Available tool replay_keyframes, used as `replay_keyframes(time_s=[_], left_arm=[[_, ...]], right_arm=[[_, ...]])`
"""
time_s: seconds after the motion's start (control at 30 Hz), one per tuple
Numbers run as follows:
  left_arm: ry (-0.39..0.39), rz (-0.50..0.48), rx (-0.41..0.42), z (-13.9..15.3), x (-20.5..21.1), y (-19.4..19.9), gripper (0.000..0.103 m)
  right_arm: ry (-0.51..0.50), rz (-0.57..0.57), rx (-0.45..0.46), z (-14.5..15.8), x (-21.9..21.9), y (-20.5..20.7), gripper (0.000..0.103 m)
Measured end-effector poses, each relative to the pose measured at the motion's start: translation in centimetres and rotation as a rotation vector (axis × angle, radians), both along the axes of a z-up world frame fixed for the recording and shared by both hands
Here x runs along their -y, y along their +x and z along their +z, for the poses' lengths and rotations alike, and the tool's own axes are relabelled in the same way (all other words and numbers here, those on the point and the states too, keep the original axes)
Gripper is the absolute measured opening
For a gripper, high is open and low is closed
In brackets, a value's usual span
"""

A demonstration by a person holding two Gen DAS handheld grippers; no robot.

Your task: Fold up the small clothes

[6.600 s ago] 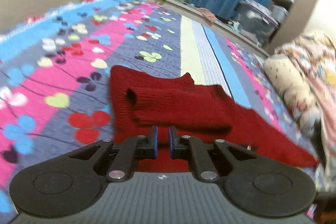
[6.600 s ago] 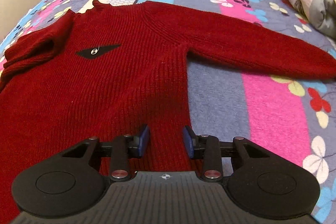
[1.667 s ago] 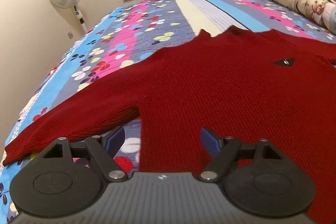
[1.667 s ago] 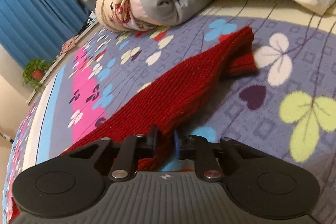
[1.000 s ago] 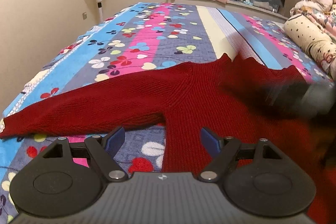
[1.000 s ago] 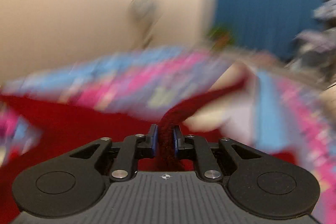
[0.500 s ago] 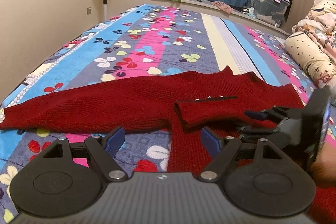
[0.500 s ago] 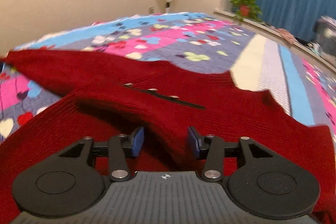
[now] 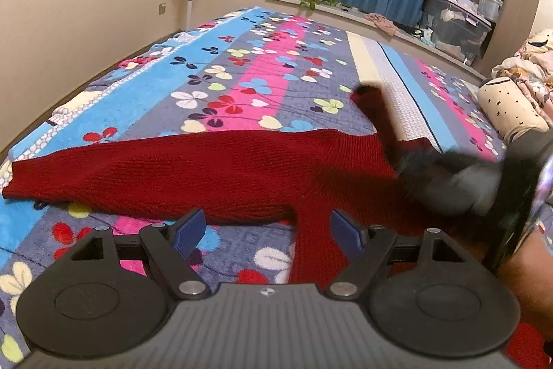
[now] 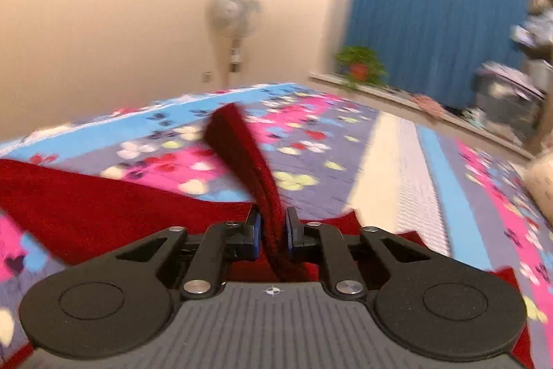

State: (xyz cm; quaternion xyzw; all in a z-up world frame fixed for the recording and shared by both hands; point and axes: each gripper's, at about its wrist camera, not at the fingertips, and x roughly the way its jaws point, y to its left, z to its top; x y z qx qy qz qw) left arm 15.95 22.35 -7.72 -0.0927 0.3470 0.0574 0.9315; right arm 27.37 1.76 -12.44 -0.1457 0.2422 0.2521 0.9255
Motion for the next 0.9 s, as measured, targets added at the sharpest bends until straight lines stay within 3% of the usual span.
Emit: replay_keyframes(time_s=[0.07, 0.1, 0.23, 0.3, 0.37, 0.43, 0.47, 0.53, 0.6, 0.7, 0.9], left_arm=[[-0.003, -0.002, -0.004, 0.0, 0.0, 0.0, 0.084], [-0.003, -0.003, -0.006, 0.0, 0.0, 0.0, 0.084], [-0.014, 0.008, -0.003, 0.1, -0.5, -0.1, 0.084], [-0.017, 0.010, -0.004, 0.1, -0.5, -0.2, 0.084], [-0.014, 0.007, -0.006, 0.1, -0.5, -0.2, 0.084], [-0.010, 0.004, -0.011, 0.0, -0.3, -0.1, 0.084], [-0.009, 0.004, -0.014, 0.0, -0.3, 0.0, 0.084], [-0.006, 0.008, -0.021, -0.2, -0.3, 0.1, 0.084], [-0.006, 0.009, -0.021, -0.3, -0.2, 0.1, 0.084], [0.001, 0.015, -0.026, -0.5, -0.3, 0.2, 0.084], [0.017, 0.030, -0.033, -1.1, -0.6, 0.7, 0.083]], right_arm=[[-0.048, 0.101, -0.188, -1.8, -0.5, 0.4, 0.031], [-0.038, 0.101, -0.211, -2.1, -0.1, 0.1, 0.031], [0.170, -0.011, -0.169, -0.3, 4.8, -1.0, 0.032], [0.241, -0.128, -0.098, 0.4, 8.2, -1.2, 0.032], [0.203, -0.280, -0.075, -0.4, 11.1, -0.8, 0.032], [0.095, -0.426, -0.202, -2.7, 13.4, 1.0, 0.032], [0.103, -0.462, -0.285, -3.7, 15.1, 1.6, 0.032], [0.186, -0.503, -0.244, -2.8, 17.9, 0.8, 0.028], [0.162, -0.568, -0.165, -2.1, 19.8, -0.1, 0.030], [0.134, -0.568, -0.326, -3.8, 23.0, 0.3, 0.029], [0.129, -0.548, -0.253, 0.8, 25.9, -3.0, 0.032]])
